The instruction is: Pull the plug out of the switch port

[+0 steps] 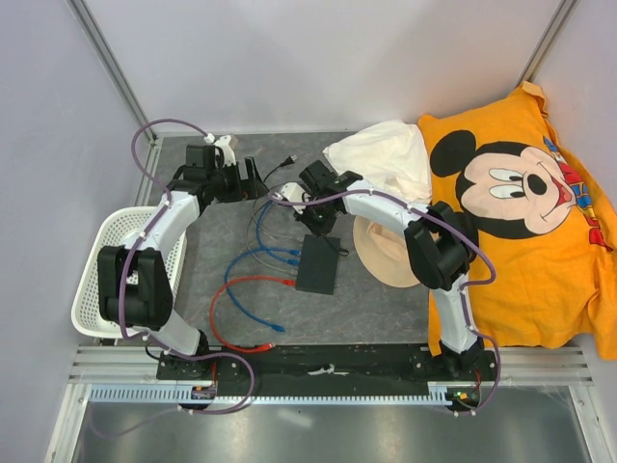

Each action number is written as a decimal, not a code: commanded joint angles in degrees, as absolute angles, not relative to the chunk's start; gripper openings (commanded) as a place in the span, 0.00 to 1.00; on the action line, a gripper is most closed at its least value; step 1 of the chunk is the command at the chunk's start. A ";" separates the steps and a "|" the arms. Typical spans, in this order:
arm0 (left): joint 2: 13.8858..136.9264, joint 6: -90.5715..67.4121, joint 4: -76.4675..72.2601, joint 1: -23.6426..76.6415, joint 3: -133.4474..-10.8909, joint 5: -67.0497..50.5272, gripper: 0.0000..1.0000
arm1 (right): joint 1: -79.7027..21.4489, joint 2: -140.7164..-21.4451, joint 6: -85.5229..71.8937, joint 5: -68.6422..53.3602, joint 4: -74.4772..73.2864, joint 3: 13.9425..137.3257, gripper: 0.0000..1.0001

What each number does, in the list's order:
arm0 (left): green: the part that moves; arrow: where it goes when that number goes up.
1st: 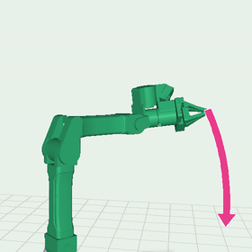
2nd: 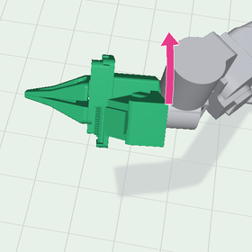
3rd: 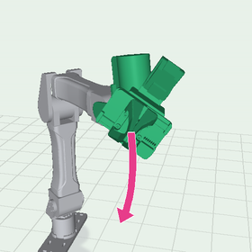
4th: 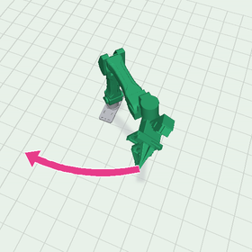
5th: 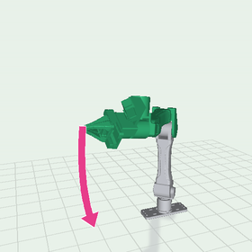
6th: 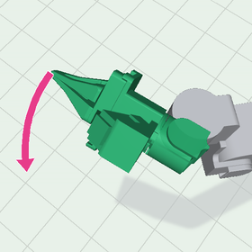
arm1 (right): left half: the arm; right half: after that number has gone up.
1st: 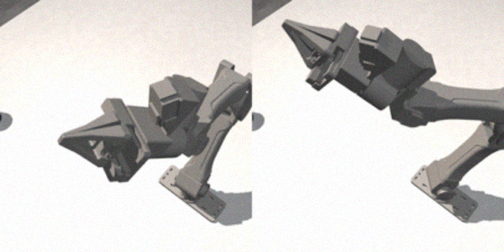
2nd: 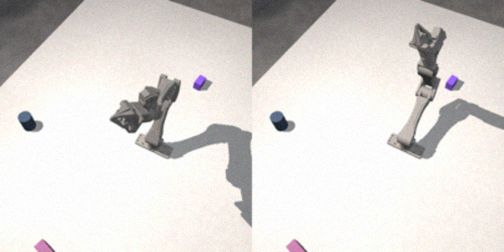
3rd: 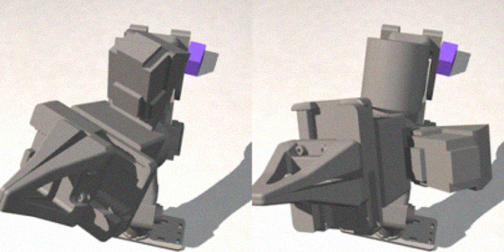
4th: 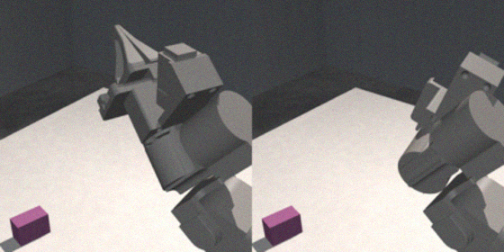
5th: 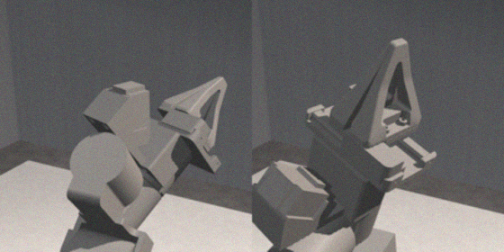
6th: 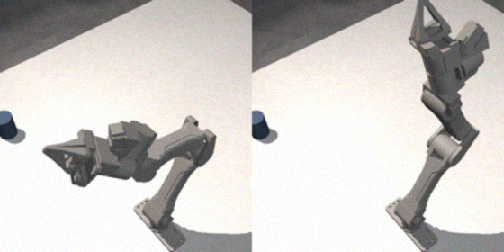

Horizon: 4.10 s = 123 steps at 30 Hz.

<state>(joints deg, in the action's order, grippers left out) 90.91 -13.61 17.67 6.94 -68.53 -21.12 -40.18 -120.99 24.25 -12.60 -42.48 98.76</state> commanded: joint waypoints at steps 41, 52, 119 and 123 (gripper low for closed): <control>90.62 -21.45 16.70 6.33 -66.00 -25.66 0.92 | -50.01 -105.29 32.25 -25.05 -56.16 81.03 0.00; 86.83 -3.10 26.43 6.06 -74.00 -19.07 0.93 | -50.01 -104.15 29.37 -25.23 -51.87 80.16 0.00; 80.42 1.14 36.91 3.34 -71.89 -19.51 0.94 | -52.38 -121.46 38.23 20.74 -33.49 87.62 0.00; 81.12 0.97 36.83 3.25 -72.33 -19.86 0.94 | -52.12 -121.99 38.32 20.74 -33.40 88.51 0.00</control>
